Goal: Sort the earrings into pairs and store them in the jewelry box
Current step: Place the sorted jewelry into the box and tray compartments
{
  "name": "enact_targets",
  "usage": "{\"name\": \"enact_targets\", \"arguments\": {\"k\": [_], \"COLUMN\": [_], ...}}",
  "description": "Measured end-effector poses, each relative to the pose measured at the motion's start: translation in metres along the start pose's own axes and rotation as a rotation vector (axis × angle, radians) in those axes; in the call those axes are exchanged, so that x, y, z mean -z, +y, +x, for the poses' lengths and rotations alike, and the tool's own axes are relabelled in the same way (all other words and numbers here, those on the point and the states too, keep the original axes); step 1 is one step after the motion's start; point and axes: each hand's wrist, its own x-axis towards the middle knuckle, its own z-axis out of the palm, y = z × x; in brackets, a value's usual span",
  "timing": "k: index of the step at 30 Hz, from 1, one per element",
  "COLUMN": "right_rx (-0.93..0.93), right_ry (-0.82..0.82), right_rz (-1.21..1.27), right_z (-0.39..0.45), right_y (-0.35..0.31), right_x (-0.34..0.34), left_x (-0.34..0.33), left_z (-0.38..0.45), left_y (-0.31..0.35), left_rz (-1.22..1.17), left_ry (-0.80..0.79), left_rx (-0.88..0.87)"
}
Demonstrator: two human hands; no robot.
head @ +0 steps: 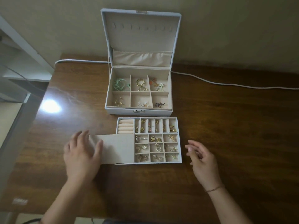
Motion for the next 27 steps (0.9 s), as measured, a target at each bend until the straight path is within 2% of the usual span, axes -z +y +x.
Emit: {"name": "enact_targets", "arguments": {"k": [2,5,7,9,10,12,14,16,21,24,27], "right_rx": [-0.03,-0.056,-0.074,-0.091,-0.101,-0.116,-0.132,-0.141,-0.07,-0.049,0.001], "right_ry": [-0.016,-0.043,-0.057,-0.069,-0.079,-0.091,-0.087,-0.084,-0.06,0.003,-0.009], "right_rz": [0.048,0.092,0.118,0.145,0.156,0.182,0.202,0.213,0.049,-0.036,-0.155], "right_z": [0.001,0.001,0.001,0.002,0.002,0.002,0.003,0.003,0.004,0.004,0.004], "right_y": [-0.005,-0.01,-0.013,-0.017,-0.019,-0.023,-0.023,-0.022,-0.015,-0.015,-0.015], "right_x": [-0.006,-0.011,-0.012,-0.011,-0.01,-0.008,-0.006,-0.005,-0.013,-0.021,-0.028], "left_x": [0.012,0.033,0.041,0.035,0.027,0.007,-0.019,-0.042,-0.07,-0.074,-0.076], "left_z": [0.005,0.007,0.002,-0.009,-0.015,-0.028,-0.039,-0.047,-0.055,-0.055,-0.052], "left_y": [-0.017,-0.017,-0.006,0.011,0.02,0.039,0.05,0.062,0.074,0.078,0.083], "left_rz": [-0.234,-0.868,-1.183,-1.309,-1.236,-0.941,-0.579,-0.262,0.02,0.156,0.254], "left_ry": [-0.102,-0.264,-0.39,-0.5,-0.528,-0.516,-0.447,-0.327,-0.191,-0.194,-0.213], "left_rx": [0.129,0.286,0.31,0.232,0.135,-0.165,-0.531,-0.724,-0.787,-0.792,-0.766]}}
